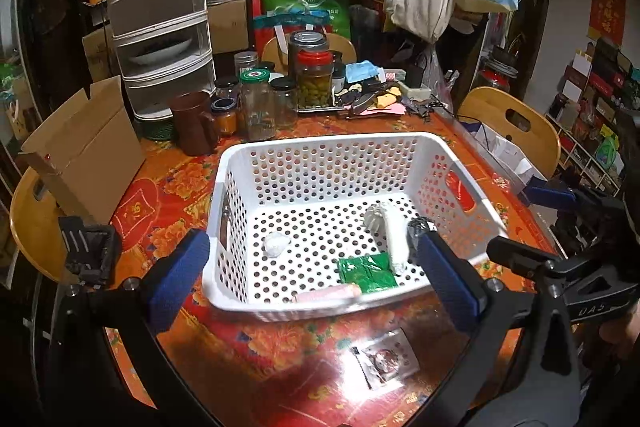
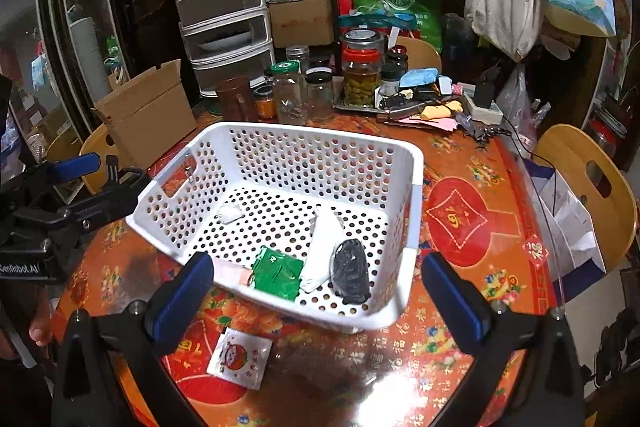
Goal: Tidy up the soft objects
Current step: 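Open both grippers to drop the pink towel and black glove into the basket, then grasp the white cartoon snack packet with the left gripper while the right grasps the clear plastic bag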
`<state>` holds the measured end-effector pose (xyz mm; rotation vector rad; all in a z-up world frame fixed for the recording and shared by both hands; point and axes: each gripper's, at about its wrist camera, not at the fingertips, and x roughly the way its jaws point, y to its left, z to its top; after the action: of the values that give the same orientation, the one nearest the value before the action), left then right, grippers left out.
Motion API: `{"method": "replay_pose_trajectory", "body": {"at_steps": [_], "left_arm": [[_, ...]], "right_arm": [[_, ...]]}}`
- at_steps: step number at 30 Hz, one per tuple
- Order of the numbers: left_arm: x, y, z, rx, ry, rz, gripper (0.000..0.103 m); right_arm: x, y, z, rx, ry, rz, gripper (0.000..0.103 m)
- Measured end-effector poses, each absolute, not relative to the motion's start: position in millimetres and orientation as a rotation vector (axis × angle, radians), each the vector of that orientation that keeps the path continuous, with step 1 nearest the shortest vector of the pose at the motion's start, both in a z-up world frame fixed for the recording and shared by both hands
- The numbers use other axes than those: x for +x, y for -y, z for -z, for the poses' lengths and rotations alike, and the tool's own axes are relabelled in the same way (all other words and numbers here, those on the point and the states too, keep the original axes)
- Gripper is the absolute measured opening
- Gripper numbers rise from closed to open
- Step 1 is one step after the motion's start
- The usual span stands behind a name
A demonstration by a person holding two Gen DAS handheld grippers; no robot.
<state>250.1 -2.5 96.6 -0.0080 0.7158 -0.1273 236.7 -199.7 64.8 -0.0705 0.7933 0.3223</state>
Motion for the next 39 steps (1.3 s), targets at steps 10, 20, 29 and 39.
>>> {"method": "replay_pose_trajectory", "body": {"at_steps": [10,20,29,39], "left_arm": [[178,22,-59,0.01,-0.754,0.155,0.103],[169,52,46,0.001,-0.908,0.179,0.103],[194,74,86,0.007,-0.979,0.174,0.091],[200,90,103,0.041,-0.976,0.167,0.062]], "right_arm": [[182,229,-46,-0.014,-0.783,-0.321,0.103],[173,261,38,0.075,-0.882,-0.275,0.103],[178,270,56,0.098,-0.908,-0.25,0.103],[184,262,65,0.096,-0.926,-0.257,0.103]]}}
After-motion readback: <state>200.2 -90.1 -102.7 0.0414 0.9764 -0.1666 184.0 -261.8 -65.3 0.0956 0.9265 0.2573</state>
